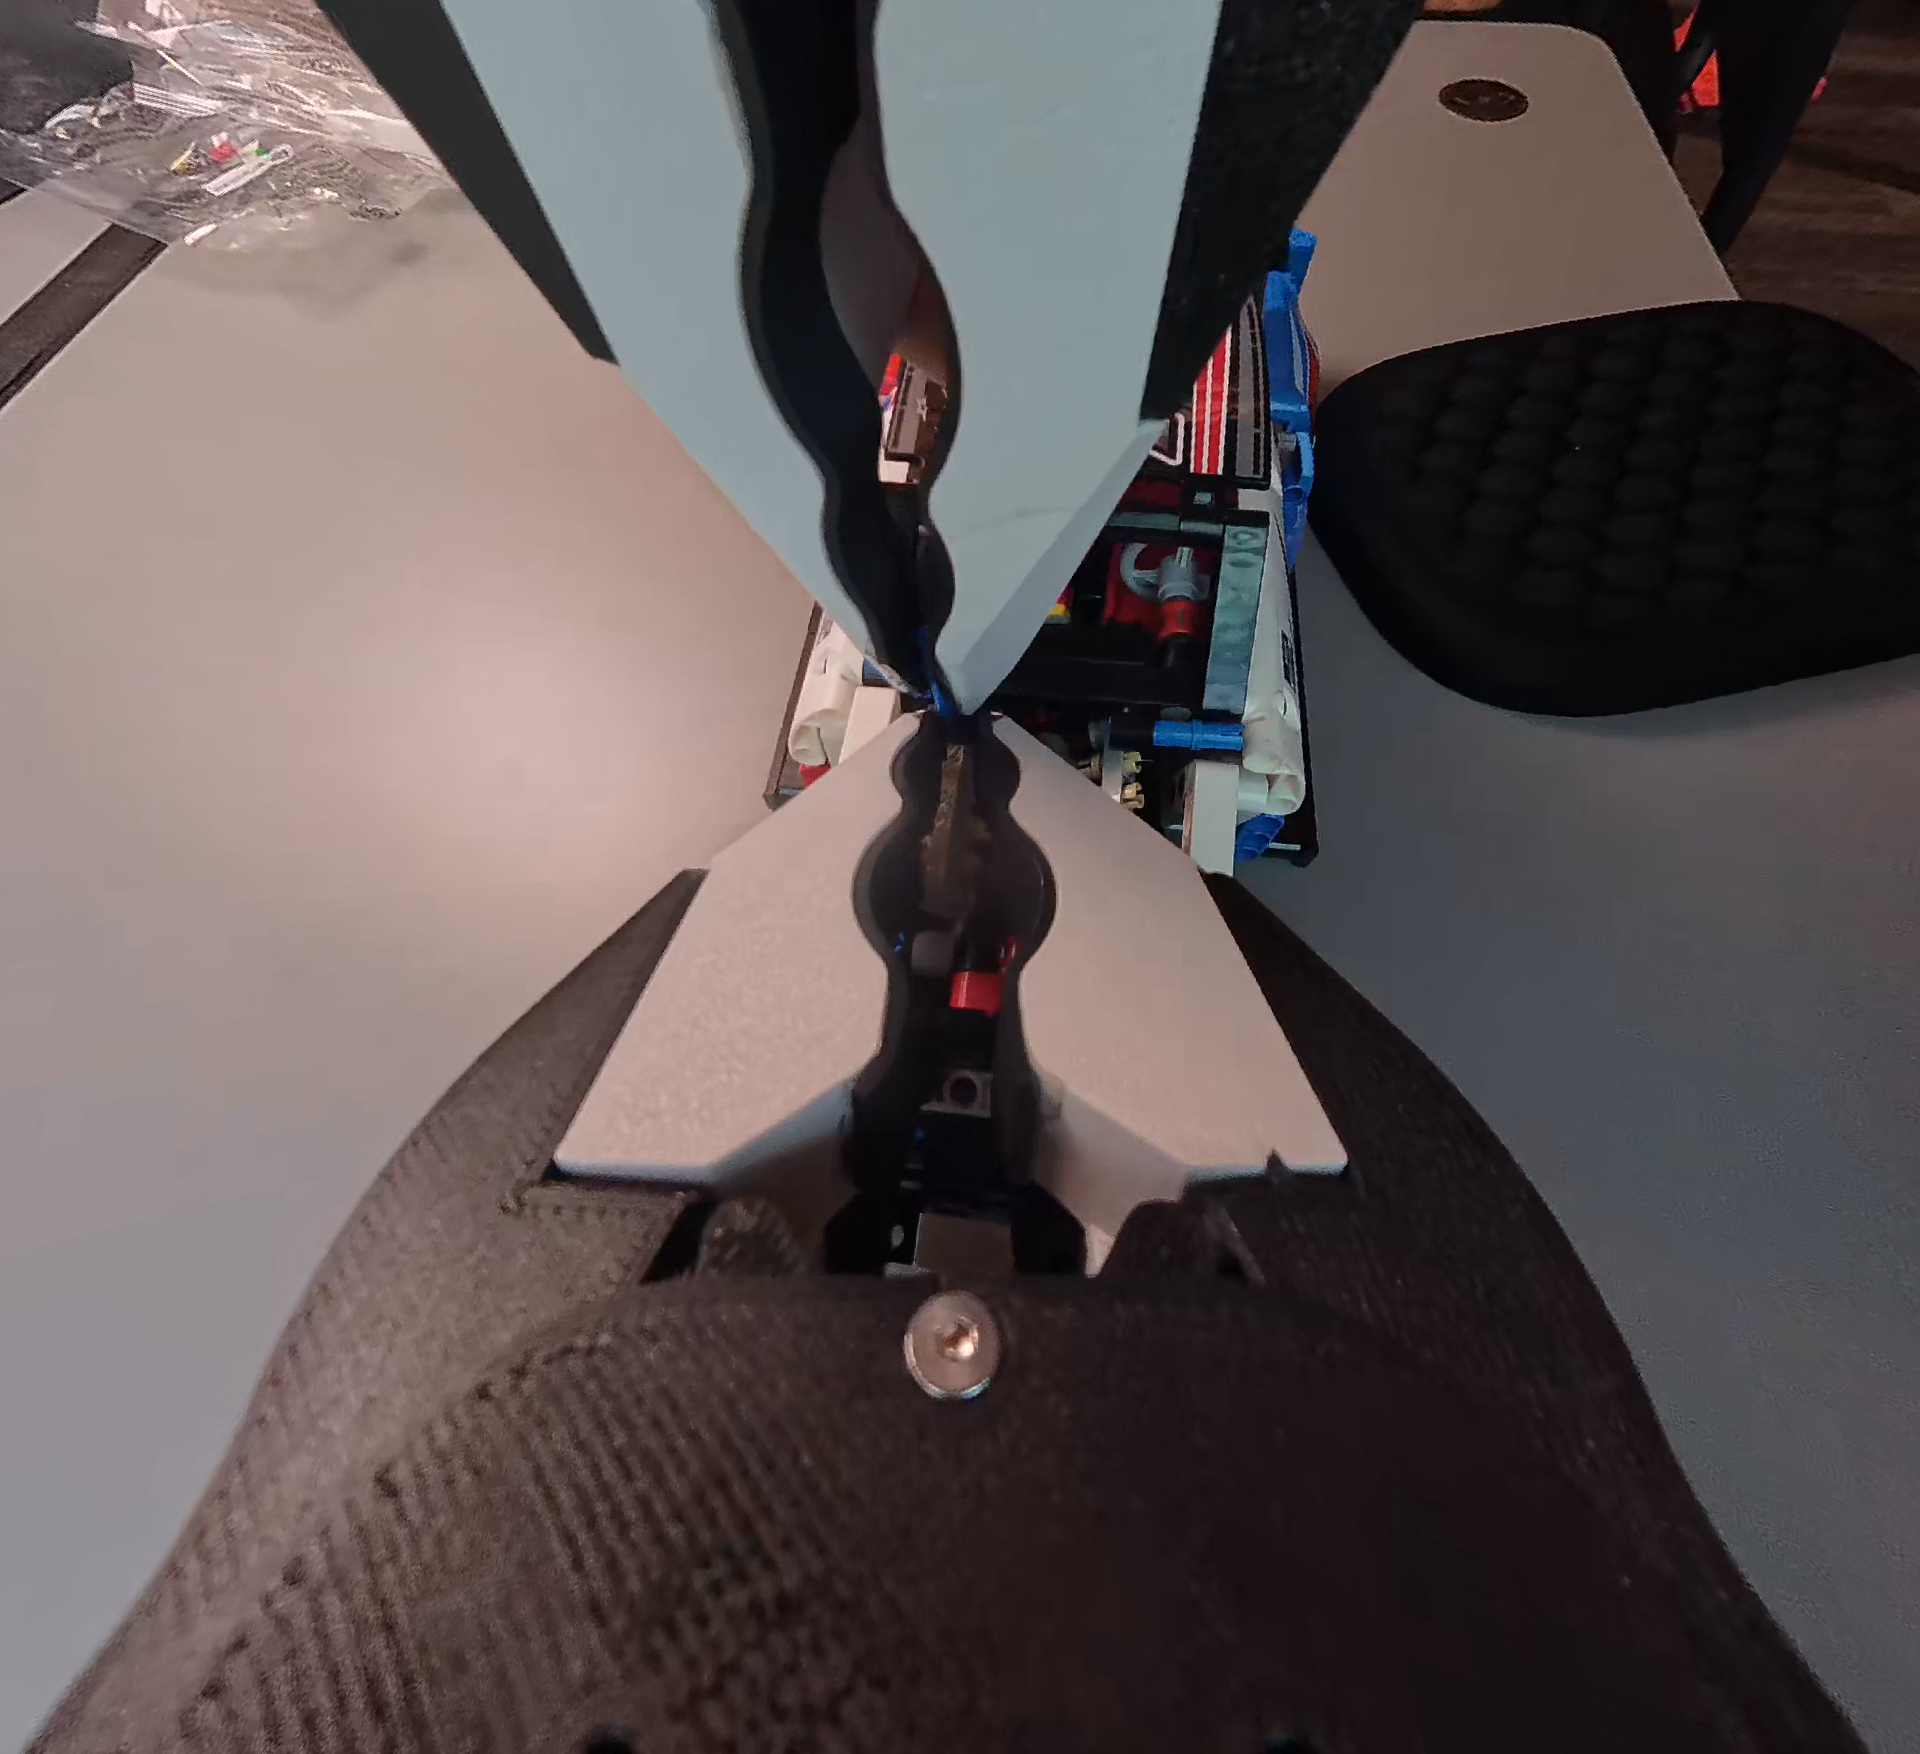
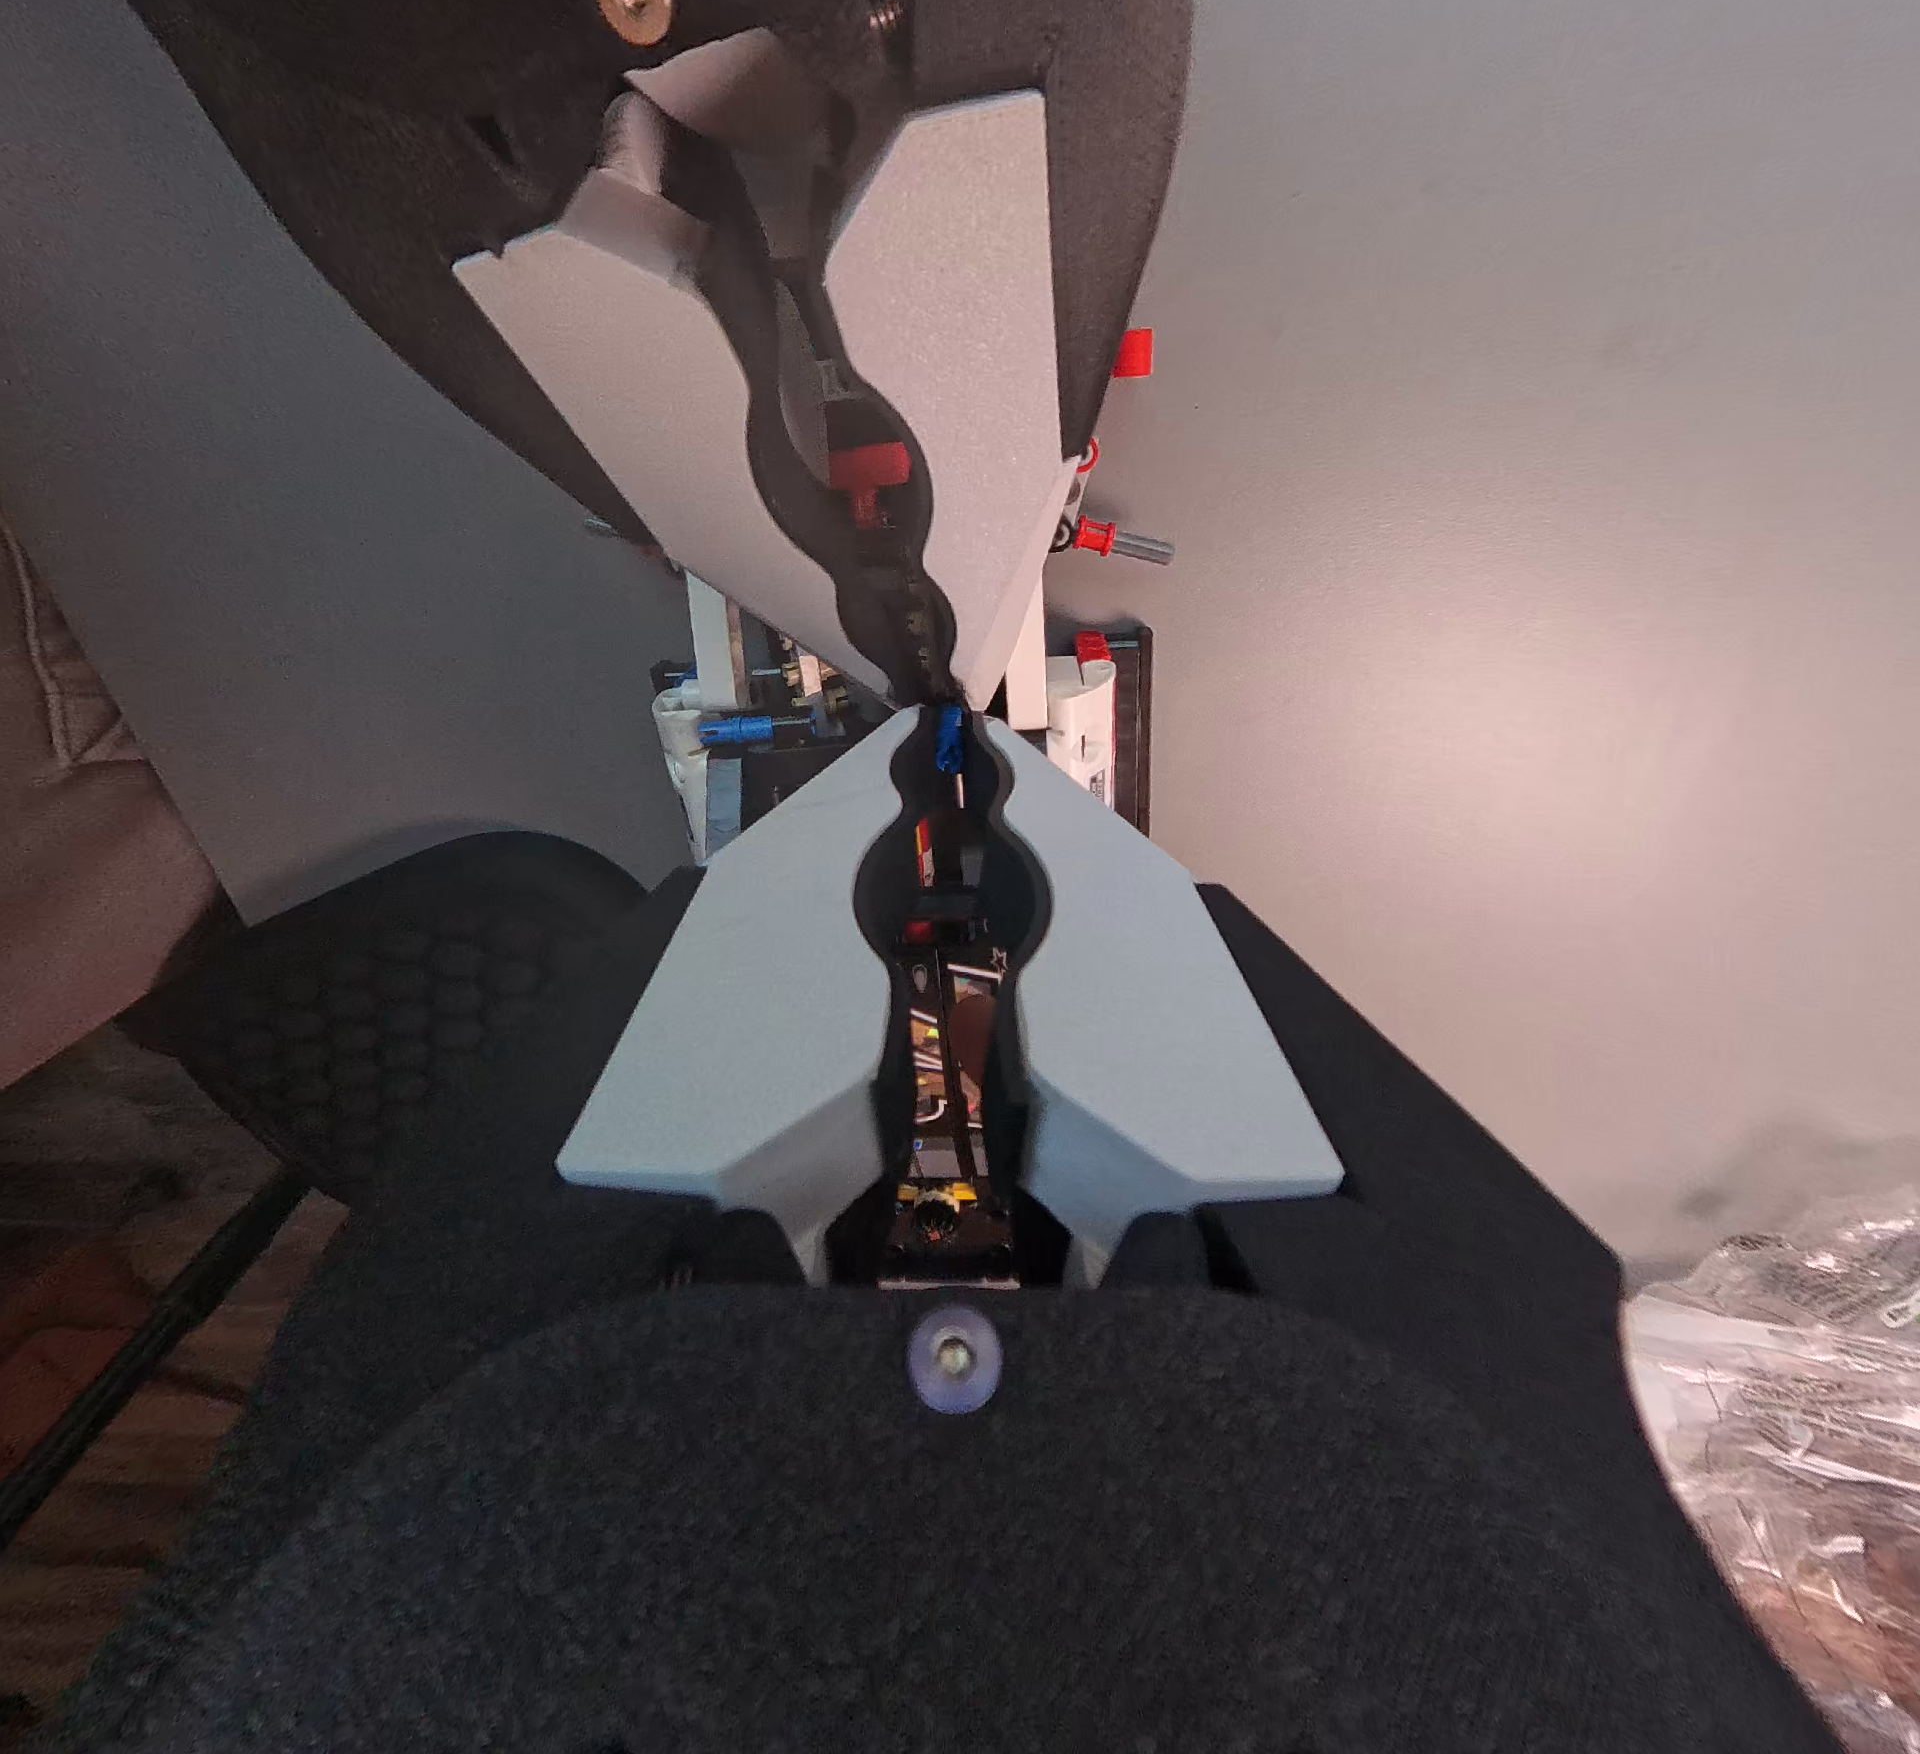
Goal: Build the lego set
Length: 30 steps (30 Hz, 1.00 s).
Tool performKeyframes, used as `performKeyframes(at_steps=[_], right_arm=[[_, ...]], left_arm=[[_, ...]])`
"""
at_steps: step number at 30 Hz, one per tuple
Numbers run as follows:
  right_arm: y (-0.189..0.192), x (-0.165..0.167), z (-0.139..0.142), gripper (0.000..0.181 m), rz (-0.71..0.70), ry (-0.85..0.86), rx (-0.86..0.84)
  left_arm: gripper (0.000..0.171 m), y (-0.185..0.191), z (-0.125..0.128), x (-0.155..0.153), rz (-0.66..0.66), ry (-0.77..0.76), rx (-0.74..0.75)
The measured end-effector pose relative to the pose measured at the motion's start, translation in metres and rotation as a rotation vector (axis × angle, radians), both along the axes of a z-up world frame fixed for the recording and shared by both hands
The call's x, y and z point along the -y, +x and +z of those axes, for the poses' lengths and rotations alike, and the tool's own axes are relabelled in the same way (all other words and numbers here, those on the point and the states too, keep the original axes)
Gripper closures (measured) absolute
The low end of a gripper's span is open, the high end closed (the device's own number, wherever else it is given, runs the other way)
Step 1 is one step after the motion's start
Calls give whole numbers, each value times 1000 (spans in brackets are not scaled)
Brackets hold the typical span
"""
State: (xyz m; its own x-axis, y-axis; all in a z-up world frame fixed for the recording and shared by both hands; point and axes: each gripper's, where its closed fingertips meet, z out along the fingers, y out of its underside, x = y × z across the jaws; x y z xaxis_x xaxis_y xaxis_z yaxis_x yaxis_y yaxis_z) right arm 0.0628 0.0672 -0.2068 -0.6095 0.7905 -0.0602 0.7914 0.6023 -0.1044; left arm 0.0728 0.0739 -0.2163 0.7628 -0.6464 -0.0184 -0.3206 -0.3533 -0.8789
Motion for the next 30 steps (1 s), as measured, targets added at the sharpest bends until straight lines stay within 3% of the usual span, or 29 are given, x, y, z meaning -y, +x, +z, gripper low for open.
performKeyframes(at_steps=[12,15,17,19,25,28,30], right_arm=[[5,1,-2,179,-66,-43,-3],[17,-9,-8,178,-59,29,43],[16,-1,-7,181,-65,-18,8],[9,7,-6,180,-85,-62,-35],[1,0,2,180,-153,-128,-101],[-6,2,14,180,-178,-216,-171],[-7,5,17,180,-181,-260,-197]], left_arm=[[169,5,1,3,-16,-25,35],[171,2,12,0,-9,11,77],[171,-6,36,-6,14,75,84],[171,-7,21,-5,5,92,-47],[171,-14,32,2,-18,46,120],[157,-11,30,8,-64,27,88],[159,-8,30,9,-79,36,76]])
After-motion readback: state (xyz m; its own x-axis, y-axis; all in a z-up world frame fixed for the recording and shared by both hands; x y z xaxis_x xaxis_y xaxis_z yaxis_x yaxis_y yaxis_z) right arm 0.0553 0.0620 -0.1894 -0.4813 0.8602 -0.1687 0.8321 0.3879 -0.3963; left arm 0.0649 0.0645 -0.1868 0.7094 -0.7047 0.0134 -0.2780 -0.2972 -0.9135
